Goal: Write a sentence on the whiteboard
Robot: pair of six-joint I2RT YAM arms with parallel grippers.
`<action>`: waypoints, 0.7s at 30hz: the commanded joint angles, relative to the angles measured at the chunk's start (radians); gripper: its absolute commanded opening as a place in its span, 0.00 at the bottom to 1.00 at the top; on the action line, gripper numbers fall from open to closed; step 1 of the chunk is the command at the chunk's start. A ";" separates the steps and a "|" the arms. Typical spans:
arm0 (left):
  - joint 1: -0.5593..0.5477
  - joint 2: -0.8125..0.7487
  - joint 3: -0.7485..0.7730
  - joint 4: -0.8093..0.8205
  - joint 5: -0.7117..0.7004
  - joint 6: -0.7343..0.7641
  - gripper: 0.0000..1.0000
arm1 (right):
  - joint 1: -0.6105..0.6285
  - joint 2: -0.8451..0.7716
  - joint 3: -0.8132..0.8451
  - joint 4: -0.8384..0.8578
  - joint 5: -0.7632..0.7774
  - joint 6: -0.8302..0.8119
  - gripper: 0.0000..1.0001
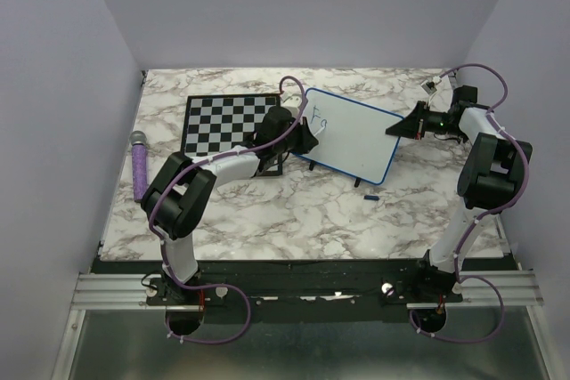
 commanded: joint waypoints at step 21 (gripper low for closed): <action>0.003 -0.086 -0.089 0.050 0.044 -0.028 0.00 | -0.005 0.009 0.033 0.016 0.031 -0.059 0.01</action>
